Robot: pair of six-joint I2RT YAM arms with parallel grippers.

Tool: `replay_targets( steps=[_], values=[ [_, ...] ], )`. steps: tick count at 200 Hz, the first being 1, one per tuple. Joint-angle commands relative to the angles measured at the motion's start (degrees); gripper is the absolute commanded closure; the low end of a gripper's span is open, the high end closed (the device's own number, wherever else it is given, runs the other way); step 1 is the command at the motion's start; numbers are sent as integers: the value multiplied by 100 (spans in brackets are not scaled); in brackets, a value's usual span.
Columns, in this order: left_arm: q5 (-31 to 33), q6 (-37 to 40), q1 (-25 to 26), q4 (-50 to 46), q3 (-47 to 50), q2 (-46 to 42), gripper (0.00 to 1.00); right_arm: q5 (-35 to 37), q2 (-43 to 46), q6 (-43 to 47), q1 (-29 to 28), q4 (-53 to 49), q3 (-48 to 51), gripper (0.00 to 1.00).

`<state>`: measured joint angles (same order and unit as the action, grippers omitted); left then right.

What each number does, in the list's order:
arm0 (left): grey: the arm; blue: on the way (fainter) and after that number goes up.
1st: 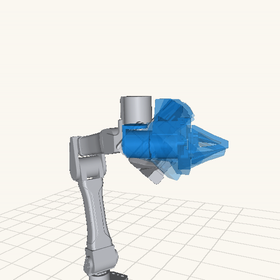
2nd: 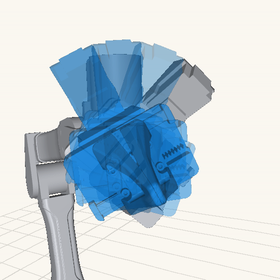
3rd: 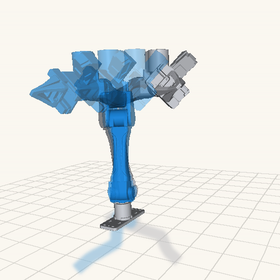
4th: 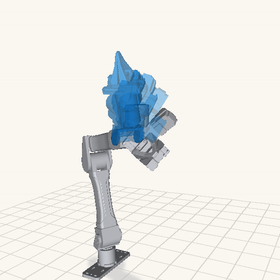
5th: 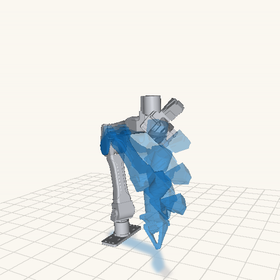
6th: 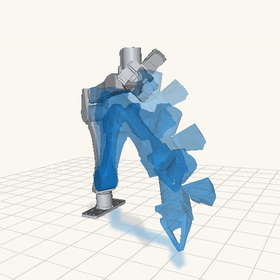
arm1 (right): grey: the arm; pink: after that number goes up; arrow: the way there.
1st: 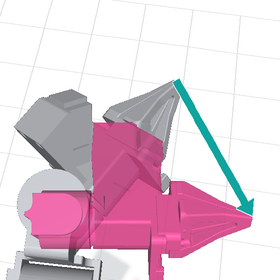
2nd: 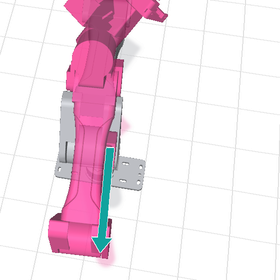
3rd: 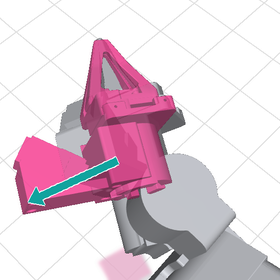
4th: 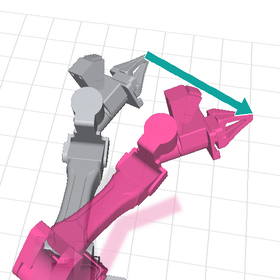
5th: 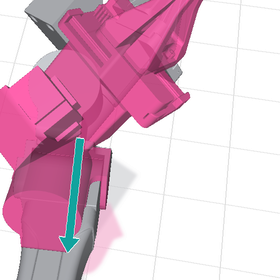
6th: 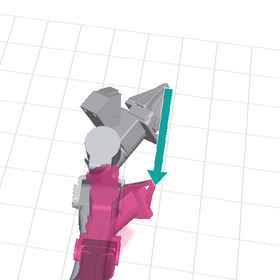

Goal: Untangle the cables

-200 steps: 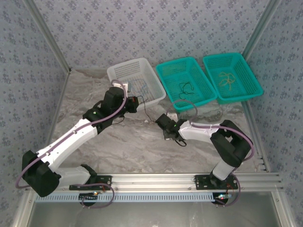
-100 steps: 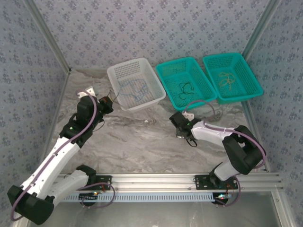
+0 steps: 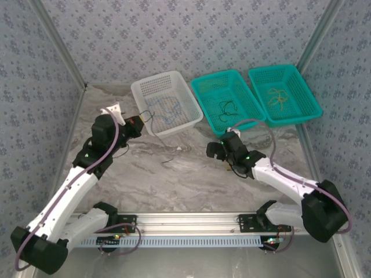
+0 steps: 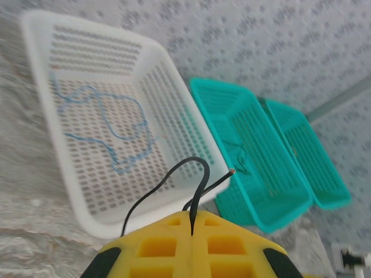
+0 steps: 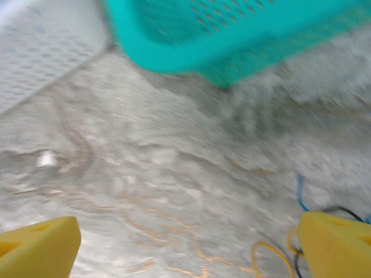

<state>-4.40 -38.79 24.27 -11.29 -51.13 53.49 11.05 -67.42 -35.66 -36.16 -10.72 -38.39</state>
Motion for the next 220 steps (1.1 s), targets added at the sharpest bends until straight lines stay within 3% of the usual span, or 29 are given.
replay_targets(
  steps=[1, 48, 88, 122, 155, 185, 220],
  values=[
    [-1150, 211, 25, 443, -324, 225, 100, -729, 218, 583, -58, 479, -295, 0],
    [-2258, -65, 189, 1368, -324, 686, 100, -2293, 201, 874, -101, 1453, -344, 0],
    [-2503, -185, 344, 1607, -427, 941, 100, -2322, -192, 1157, -225, 1448, -481, 1],
    [-2915, -350, 444, 2136, -361, 1048, 100, -2405, -547, 1024, -338, 2074, -481, 1],
    [-3034, -314, 590, 2294, -361, 1091, 100, -2106, -813, 803, -512, 3352, -313, 1],
    [-3057, -229, 631, 2270, -404, 1076, 100, -1120, -947, 751, -714, 3814, -194, 4],
    [-3106, -183, 682, 2362, -372, 1055, 100, -639, -1168, 712, -730, 4381, 64, 12]
  ],
)
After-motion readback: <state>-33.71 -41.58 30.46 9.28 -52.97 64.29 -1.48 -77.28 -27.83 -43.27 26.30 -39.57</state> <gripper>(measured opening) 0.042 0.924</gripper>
